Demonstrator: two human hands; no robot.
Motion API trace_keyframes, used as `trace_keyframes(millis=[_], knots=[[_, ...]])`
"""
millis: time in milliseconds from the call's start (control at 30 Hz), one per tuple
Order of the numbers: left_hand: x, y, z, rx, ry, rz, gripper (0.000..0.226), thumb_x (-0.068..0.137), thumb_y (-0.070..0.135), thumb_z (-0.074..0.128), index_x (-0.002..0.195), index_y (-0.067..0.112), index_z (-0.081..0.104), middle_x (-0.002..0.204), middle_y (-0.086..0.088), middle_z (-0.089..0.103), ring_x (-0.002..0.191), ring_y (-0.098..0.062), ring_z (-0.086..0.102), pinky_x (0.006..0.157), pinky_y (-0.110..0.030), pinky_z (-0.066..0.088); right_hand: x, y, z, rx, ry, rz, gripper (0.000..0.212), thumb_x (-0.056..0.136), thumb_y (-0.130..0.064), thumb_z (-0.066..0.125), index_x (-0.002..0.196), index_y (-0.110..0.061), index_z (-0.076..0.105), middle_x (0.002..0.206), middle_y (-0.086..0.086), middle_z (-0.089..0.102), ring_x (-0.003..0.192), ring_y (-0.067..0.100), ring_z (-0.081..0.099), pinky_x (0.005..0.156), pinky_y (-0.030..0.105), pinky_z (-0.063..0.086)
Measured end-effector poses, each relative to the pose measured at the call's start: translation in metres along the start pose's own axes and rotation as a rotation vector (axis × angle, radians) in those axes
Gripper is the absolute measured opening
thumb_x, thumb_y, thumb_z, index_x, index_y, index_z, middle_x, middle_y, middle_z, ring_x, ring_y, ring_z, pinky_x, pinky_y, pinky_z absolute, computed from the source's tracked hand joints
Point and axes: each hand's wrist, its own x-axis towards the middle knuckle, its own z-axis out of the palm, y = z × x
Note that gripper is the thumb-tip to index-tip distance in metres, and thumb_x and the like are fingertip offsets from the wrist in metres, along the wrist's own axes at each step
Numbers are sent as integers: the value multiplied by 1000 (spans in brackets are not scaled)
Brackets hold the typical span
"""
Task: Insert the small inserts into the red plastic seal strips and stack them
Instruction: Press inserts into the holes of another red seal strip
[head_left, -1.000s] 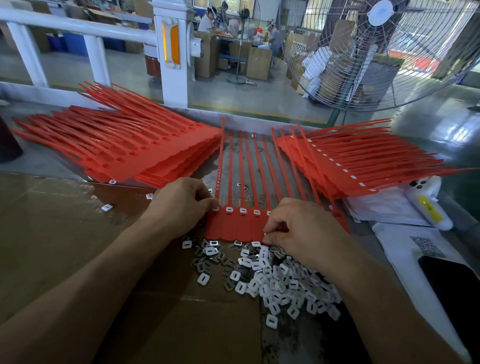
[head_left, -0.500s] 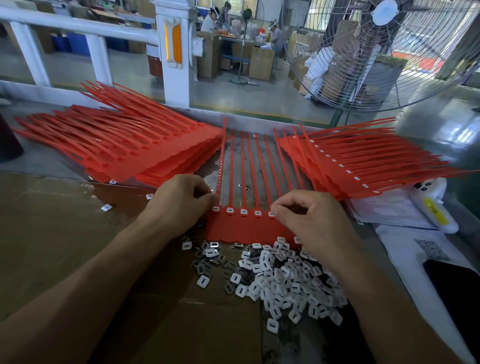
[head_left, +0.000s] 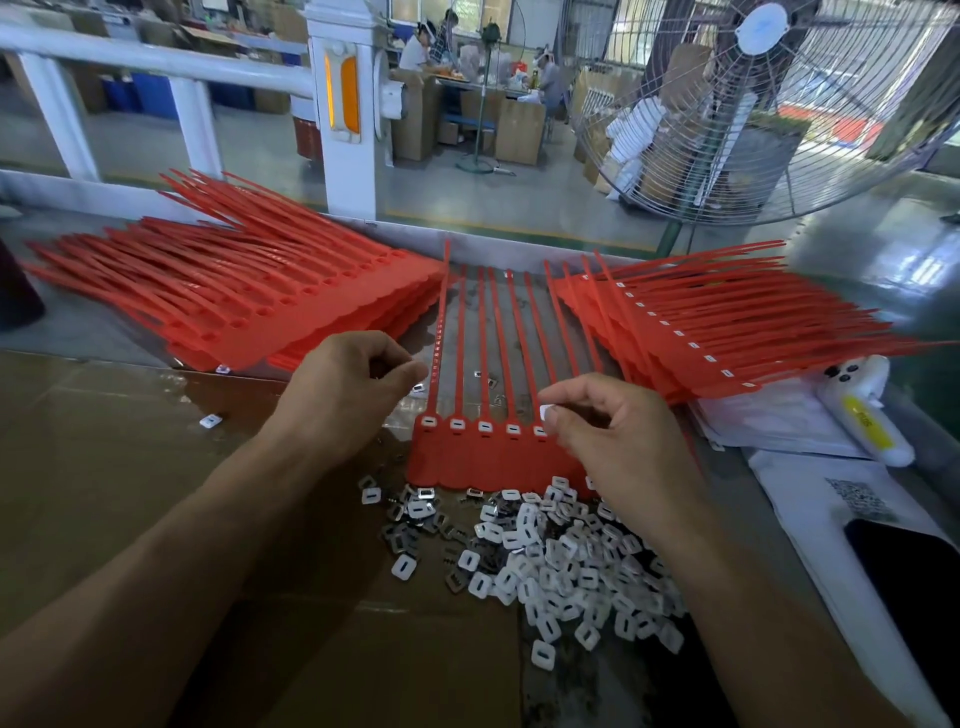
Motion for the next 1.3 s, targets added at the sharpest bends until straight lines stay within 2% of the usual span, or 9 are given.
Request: trace_keyframes(millis=[300, 467, 567, 733, 867, 933, 1033, 1167, 1300], knots=[[-20, 19, 26, -98, -111, 276, 7, 90, 34, 74, 84, 32, 72, 77, 22, 67, 66, 4, 60, 61, -10, 42, -4, -8, 6, 105, -56, -47, 20, 93, -19, 76, 103, -36, 78, 95, -22, 76, 89, -5, 71, 77, 10, 52], [-25, 25, 27, -238, -197, 259, 12, 92, 40, 71, 88, 30, 74, 78, 6, 71, 65, -3, 60, 60, -21, 47, -6, -13, 13, 137, -67, -99, 21, 93, -20, 76, 110, -33, 78, 98, -19, 77, 97, -3, 71, 85, 18, 57], [-27, 28, 28, -307, -235, 236, 13, 92, 39, 70, 88, 28, 75, 79, -3, 71, 69, -23, 64, 65, -41, 51, -7, -15, 15, 130, -90, -107, 22, 94, -25, 76, 114, -31, 78, 103, -19, 77, 102, -5, 70, 91, 23, 58], [-27, 29, 27, -399, -270, 185, 17, 93, 39, 70, 85, 25, 76, 82, -11, 72, 73, -35, 64, 69, -54, 51, -7, -14, 16, 91, -71, -160, 27, 94, -20, 76, 118, -32, 76, 104, -17, 76, 103, -6, 69, 90, 16, 55], [-27, 31, 26, -478, -326, 131, 18, 94, 33, 69, 85, 20, 77, 80, -13, 69, 73, -21, 58, 73, -43, 45, -5, -13, 13, 69, -57, -213, 22, 92, -18, 79, 111, -30, 77, 98, -15, 76, 100, 1, 71, 87, 20, 58], [-27, 30, 26, -507, -360, 111, 20, 95, 29, 67, 88, 12, 76, 83, -21, 68, 74, -22, 56, 75, -41, 42, -5, -12, 11, 75, -83, -244, 22, 92, -16, 78, 111, -26, 77, 98, -13, 76, 99, 5, 72, 87, 23, 58], [-27, 30, 24, -535, -393, 90, 22, 97, 25, 65, 89, 7, 74, 79, -13, 67, 73, -21, 57, 75, -38, 43, -5, -12, 9, 66, -102, -269, 23, 91, -16, 78, 112, -26, 77, 99, -12, 76, 101, 7, 71, 88, 25, 58], [-28, 29, 26, -394, -325, 152, 23, 98, 36, 63, 88, 18, 74, 79, -9, 70, 69, -31, 60, 66, -41, 47, -1, -7, 6, 46, -53, -265, 19, 90, -18, 79, 105, -30, 78, 95, -17, 76, 95, 4, 71, 81, 16, 54], [-26, 23, 26, -103, -159, 236, 11, 96, 37, 65, 90, 33, 73, 86, 17, 69, 80, 1, 62, 67, -9, 43, 10, 4, -5, -23, 71, -103, 14, 89, -22, 80, 96, -35, 78, 90, -22, 75, 88, -5, 70, 78, 14, 51]])
